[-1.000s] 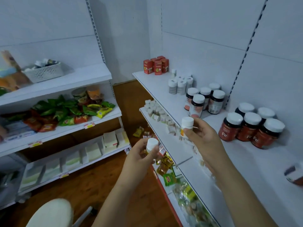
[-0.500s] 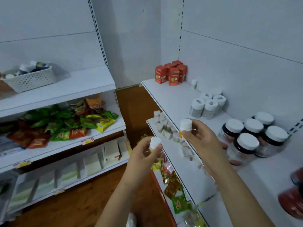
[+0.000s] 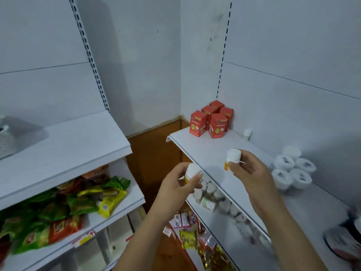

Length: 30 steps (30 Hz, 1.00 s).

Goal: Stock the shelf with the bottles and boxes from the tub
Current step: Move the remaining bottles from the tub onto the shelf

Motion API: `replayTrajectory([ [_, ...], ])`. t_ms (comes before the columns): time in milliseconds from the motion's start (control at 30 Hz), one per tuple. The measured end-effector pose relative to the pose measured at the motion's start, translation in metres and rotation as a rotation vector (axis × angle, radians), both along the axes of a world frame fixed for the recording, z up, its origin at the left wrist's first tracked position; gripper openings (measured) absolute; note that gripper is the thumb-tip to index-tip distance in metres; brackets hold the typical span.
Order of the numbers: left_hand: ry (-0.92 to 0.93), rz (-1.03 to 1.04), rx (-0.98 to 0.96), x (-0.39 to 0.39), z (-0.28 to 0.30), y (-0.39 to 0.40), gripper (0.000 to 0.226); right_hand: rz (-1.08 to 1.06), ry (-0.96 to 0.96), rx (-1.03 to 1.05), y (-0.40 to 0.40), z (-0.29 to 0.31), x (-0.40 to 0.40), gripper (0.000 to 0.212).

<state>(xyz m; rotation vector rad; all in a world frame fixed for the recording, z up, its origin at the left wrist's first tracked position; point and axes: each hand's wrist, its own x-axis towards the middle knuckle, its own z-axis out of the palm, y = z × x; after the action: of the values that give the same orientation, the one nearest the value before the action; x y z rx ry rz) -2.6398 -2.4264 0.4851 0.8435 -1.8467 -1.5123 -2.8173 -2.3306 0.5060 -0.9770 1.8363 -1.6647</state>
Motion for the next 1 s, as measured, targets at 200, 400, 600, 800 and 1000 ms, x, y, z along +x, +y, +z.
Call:
replayTrajectory([
  [200, -0.009, -0.103, 0.058, -0.028, -0.02, -0.068, 0.021, -0.14, -0.057, 0.059, -0.059, -0.016, -0.022, 0.016],
  [400, -0.059, -0.262, 0.056, -0.089, -0.033, -0.123, 0.022, -0.34, -0.114, 0.028, -0.105, -0.035, -0.071, 0.013],
  [600, -0.134, -0.398, 0.01, -0.167, -0.048, -0.163, 0.026, -0.586, -0.147, 0.034, -0.131, -0.053, -0.124, 0.008],
  [800, -0.153, -0.468, -0.208, -0.231, -0.067, -0.175, 0.02, -0.759, 0.048, 0.076, -0.142, -0.08, -0.156, 0.006],
  [1000, -0.07, -0.441, -0.467, -0.277, -0.091, -0.174, 0.028, -0.848, 0.166, 0.107, -0.151, -0.103, -0.186, 0.017],
])
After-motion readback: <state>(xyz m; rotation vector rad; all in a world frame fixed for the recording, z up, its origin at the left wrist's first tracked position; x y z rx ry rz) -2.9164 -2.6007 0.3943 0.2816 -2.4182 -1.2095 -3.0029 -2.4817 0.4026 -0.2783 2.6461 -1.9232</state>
